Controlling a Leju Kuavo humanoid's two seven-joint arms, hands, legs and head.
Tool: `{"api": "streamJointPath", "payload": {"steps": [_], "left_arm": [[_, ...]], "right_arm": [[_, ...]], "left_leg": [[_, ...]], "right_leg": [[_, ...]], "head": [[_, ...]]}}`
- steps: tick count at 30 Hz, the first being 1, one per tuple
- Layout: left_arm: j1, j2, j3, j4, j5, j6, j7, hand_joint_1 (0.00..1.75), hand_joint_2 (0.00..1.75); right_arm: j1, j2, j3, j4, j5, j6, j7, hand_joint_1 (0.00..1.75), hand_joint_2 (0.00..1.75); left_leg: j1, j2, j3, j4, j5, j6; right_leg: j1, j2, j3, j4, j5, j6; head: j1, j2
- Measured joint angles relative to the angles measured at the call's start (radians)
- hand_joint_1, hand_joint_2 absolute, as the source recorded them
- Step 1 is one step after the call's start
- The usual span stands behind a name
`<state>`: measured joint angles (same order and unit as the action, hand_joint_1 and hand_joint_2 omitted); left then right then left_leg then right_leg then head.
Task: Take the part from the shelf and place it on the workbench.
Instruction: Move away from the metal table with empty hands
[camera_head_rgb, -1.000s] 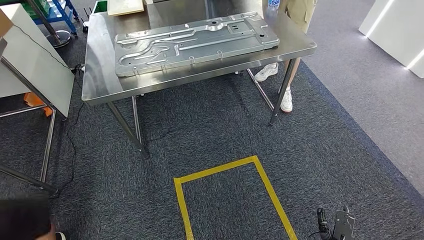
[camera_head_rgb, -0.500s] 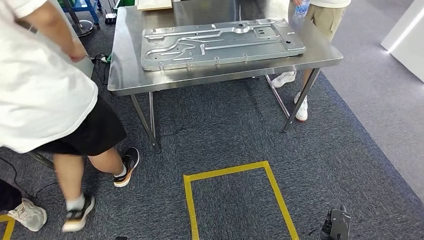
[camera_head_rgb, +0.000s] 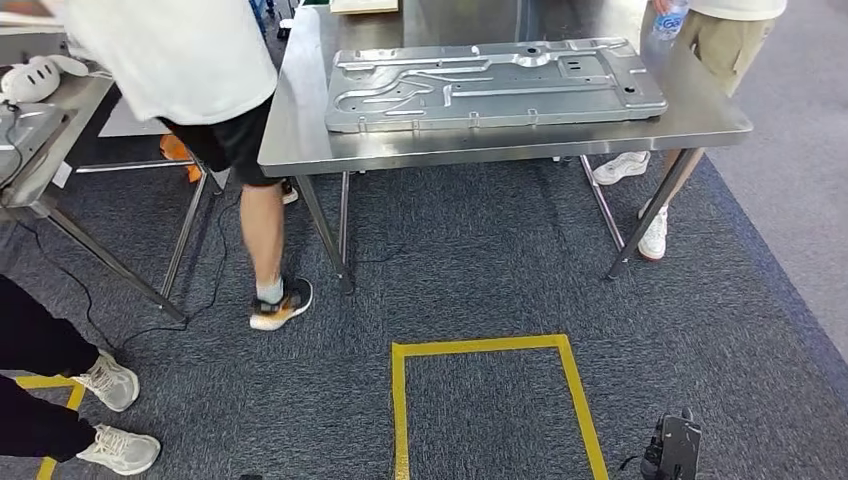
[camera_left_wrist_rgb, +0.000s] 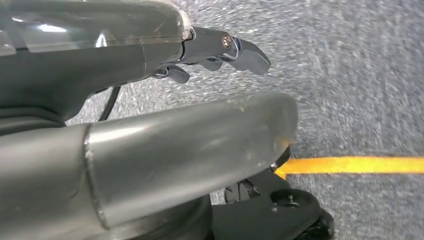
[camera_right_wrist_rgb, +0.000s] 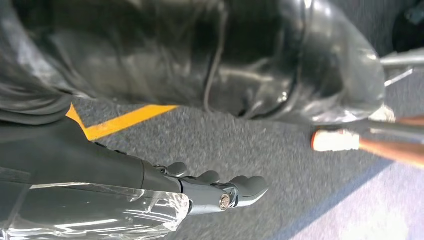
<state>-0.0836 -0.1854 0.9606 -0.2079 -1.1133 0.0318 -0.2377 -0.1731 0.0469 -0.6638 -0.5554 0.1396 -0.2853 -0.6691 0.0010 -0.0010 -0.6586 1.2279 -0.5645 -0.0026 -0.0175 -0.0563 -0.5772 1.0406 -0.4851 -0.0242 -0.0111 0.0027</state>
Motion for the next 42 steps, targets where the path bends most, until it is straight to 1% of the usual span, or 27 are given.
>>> {"api": "streamJointPath", "payload": {"steps": [2,4,5,7,9,11,12,13,14,16,17,19,20,21,22,24,26,28,29,30,31,33,35,37,39,41,42], "left_arm": [[-0.001,0.002,0.001,0.000,0.000,0.000,0.000,0.00,0.00],[-0.005,0.004,0.001,0.000,0.000,0.002,-0.001,0.00,0.00],[-0.005,0.006,0.001,0.000,0.000,0.002,-0.001,0.00,0.00],[-0.002,0.005,0.002,0.000,-0.001,0.003,-0.002,0.00,0.00],[-0.001,0.003,0.002,0.000,-0.002,0.003,-0.002,0.00,0.00],[-0.003,0.001,0.003,0.000,-0.002,0.003,-0.002,0.00,0.00],[-0.004,0.001,0.003,0.000,-0.003,0.003,-0.002,0.00,0.00],[-0.003,0.001,0.003,0.000,-0.003,0.003,-0.002,0.00,0.00],[-0.001,0.001,0.004,0.000,-0.003,0.003,-0.002,0.00,0.00],[0.001,0.001,0.004,0.000,-0.003,0.002,-0.002,0.00,0.00],[0.001,0.001,0.004,0.000,-0.003,0.002,-0.002,0.00,0.00],[-0.001,0.001,0.005,0.000,-0.003,0.002,-0.003,0.00,0.00],[-0.001,0.001,0.005,0.000,-0.003,0.002,-0.003,0.00,0.00],[0.000,0.001,0.005,0.000,-0.004,0.002,-0.003,0.00,0.00],[0.002,0.001,0.005,0.000,-0.004,0.002,-0.003,0.00,0.00],[0.003,0.001,0.005,0.000,-0.004,0.002,-0.003,0.00,0.00],[-0.001,0.001,0.005,0.000,-0.004,0.002,-0.003,0.00,0.00],[-0.003,0.001,0.005,0.000,-0.005,0.001,-0.003,0.00,0.00],[-0.002,0.001,0.005,0.000,-0.005,0.001,-0.003,0.00,0.00],[-0.001,0.001,0.005,0.000,-0.006,0.001,-0.003,0.00,0.00],[-0.001,0.001,0.005,0.000,-0.006,0.001,-0.003,0.00,0.00],[-0.005,0.002,0.005,0.000,-0.006,0.001,-0.003,0.00,0.00],[-0.008,0.004,0.005,0.000,-0.006,0.001,-0.003,0.00,0.00],[-0.007,0.004,0.005,0.000,-0.006,0.000,-0.003,0.00,0.00],[-0.004,0.002,0.005,0.001,-0.007,0.000,-0.004,0.00,0.00],[-0.007,0.001,0.005,0.001,-0.007,0.000,-0.004,0.00,0.00],[-0.008,0.001,0.005,0.001,-0.007,0.000,-0.004,0.00,0.00]], "right_arm": [[-0.001,0.001,0.000,0.000,0.000,0.000,0.000,0.00,0.00],[-0.002,0.002,0.000,0.000,0.000,0.000,0.000,0.00,0.00],[-0.002,0.003,0.000,0.000,0.000,0.000,0.000,0.00,0.00],[-0.005,0.005,0.002,0.000,0.000,0.000,0.000,0.00,0.00],[-0.007,0.007,0.005,0.000,0.001,0.001,0.000,0.00,0.00],[-0.004,0.004,0.006,0.001,0.002,0.001,0.000,0.00,0.00],[-0.002,0.002,0.006,0.001,0.001,0.000,0.000,0.00,0.00],[-0.001,0.001,0.006,0.001,0.000,0.000,0.000,0.00,0.00],[0.000,0.000,0.006,0.001,0.000,0.000,0.000,0.00,0.00],[0.000,0.000,0.006,0.001,0.000,0.000,0.000,0.00,0.00],[0.000,0.000,0.006,0.001,0.000,0.001,0.000,0.00,0.00],[0.000,0.000,0.006,0.001,0.000,0.001,0.000,0.00,0.00],[0.000,0.000,0.006,0.001,0.000,0.001,0.000,0.00,0.00],[0.000,0.000,0.007,0.001,0.000,0.001,0.000,0.00,0.00],[-0.001,0.001,0.007,0.001,0.000,0.001,0.000,0.00,0.00],[-0.004,0.001,0.008,0.001,0.001,0.001,0.000,0.00,0.00],[-0.004,0.001,0.009,0.000,0.002,0.001,0.000,0.00,0.00],[-0.003,0.001,0.009,0.001,0.003,0.001,0.000,0.00,0.00],[-0.003,0.001,0.009,0.001,0.004,0.001,0.000,0.00,0.00],[-0.004,0.001,0.009,0.001,0.004,0.001,0.000,0.00,0.00],[-0.005,0.002,0.010,0.001,0.006,0.001,0.000,0.00,0.00],[-0.007,0.003,0.011,0.001,0.008,0.001,0.000,0.00,0.00],[-0.009,0.004,0.011,0.001,0.009,0.000,0.000,0.00,0.00],[-0.014,0.005,0.013,0.001,0.011,0.000,0.000,0.00,0.00],[-0.021,0.006,0.017,0.001,0.014,0.000,0.000,0.00,0.00],[-0.020,0.006,0.018,0.002,0.017,-0.001,0.000,0.00,0.00],[-0.018,0.005,0.018,0.003,0.017,-0.003,0.000,0.00,0.00]], "left_leg": [[-0.010,0.035,0.078,-0.143,0.056,0.025],[-0.021,0.069,0.118,-0.225,0.075,0.047],[-0.023,0.070,0.118,-0.231,0.075,0.051],[-0.022,0.049,0.125,-0.251,0.089,0.054],[-0.014,0.028,0.138,-0.278,0.110,0.056],[-0.008,0.006,0.140,-0.287,0.121,0.057],[-0.008,-0.006,0.137,-0.285,0.123,0.057],[-0.007,-0.020,0.135,-0.282,0.122,0.056],[-0.006,-0.033,0.134,-0.277,0.121,0.053],[0.000,-0.059,0.130,-0.259,0.112,0.043],[0.001,-0.071,0.124,-0.246,0.105,0.035],[0.002,-0.093,0.108,-0.219,0.093,0.020],[0.002,-0.102,0.099,-0.212,0.091,0.015],[0.003,-0.110,0.094,-0.210,0.091,0.011],[0.005,-0.110,0.091,-0.208,0.090,0.008],[0.006,-0.075,0.072,-0.169,0.066,0.000],[0.006,-0.025,0.017,-0.057,0.009,-0.008],[0.009,-0.008,-0.043,0.058,-0.034,-0.010],[0.009,-0.005,-0.052,0.074,-0.030,-0.009],[0.009,-0.003,-0.042,0.051,-0.009,-0.004],[0.006,0.005,-0.014,-0.006,0.024,0.003],[-0.006,0.045,0.053,-0.143,0.077,0.026],[-0.017,0.067,0.081,-0.205,0.090,0.040],[-0.015,0.046,0.087,-0.220,0.098,0.044],[-0.008,0.025,0.103,-0.246,0.115,0.049],[-0.004,0.004,0.112,-0.260,0.126,0.053],[-0.004,-0.009,0.111,-0.261,0.127,0.055]], "right_leg": [[0.005,-0.022,0.004,-0.001,-0.001,0.000],[0.003,-0.042,0.007,-0.003,-0.001,0.006],[0.001,-0.052,0.009,-0.006,0.000,0.011],[-0.001,-0.063,0.017,-0.010,0.000,0.021],[-0.002,-0.022,0.009,0.021,-0.027,0.029],[-0.005,0.034,-0.038,0.129,-0.091,0.035],[-0.006,0.046,-0.066,0.188,-0.117,0.038],[-0.008,0.052,-0.087,0.231,-0.128,0.041],[-0.010,0.054,-0.092,0.237,-0.118,0.045],[-0.018,0.066,-0.049,0.142,-0.051,0.054],[-0.022,0.088,-0.022,0.084,-0.027,0.059],[-0.026,0.118,0.004,0.020,-0.009,0.056],[-0.024,0.120,0.002,0.021,-0.015,0.049],[-0.022,0.108,0.000,0.022,-0.013,0.040],[-0.020,0.097,0.000,0.022,-0.013,0.033],[-0.021,0.076,0.002,0.019,-0.012,0.020],[-0.019,0.052,0.003,0.018,-0.014,0.012],[-0.015,0.025,0.003,0.018,-0.016,0.009],[-0.013,0.013,0.004,0.018,-0.018,0.008],[-0.011,0.001,0.005,0.018,-0.019,0.008],[-0.009,-0.010,0.008,0.018,-0.020,0.008],[-0.005,-0.033,0.014,0.016,-0.023,0.011],[-0.005,-0.053,0.021,0.010,-0.024,0.022],[-0.005,-0.069,0.030,0.001,-0.024,0.034],[-0.006,-0.039,0.033,0.015,-0.040,0.043],[-0.008,0.022,-0.004,0.104,-0.093,0.046],[-0.008,0.041,-0.035,0.166,-0.123,0.046]], "head": [[0.001,0.000],[0.001,0.000],[0.001,0.000],[0.001,0.000],[0.002,0.000],[0.002,0.000],[0.002,0.000],[0.002,0.000],[0.002,0.000],[0.002,0.000],[0.003,0.000],[0.002,0.000],[0.001,0.000],[0.000,0.000],[0.000,0.000],[0.000,0.000],[0.000,0.000],[0.000,0.000],[0.000,0.000],[0.000,0.000],[0.000,0.000],[0.000,0.000],[0.000,0.000],[0.000,0.000],[0.000,0.000],[0.001,0.000],[0.000,0.000]]}}
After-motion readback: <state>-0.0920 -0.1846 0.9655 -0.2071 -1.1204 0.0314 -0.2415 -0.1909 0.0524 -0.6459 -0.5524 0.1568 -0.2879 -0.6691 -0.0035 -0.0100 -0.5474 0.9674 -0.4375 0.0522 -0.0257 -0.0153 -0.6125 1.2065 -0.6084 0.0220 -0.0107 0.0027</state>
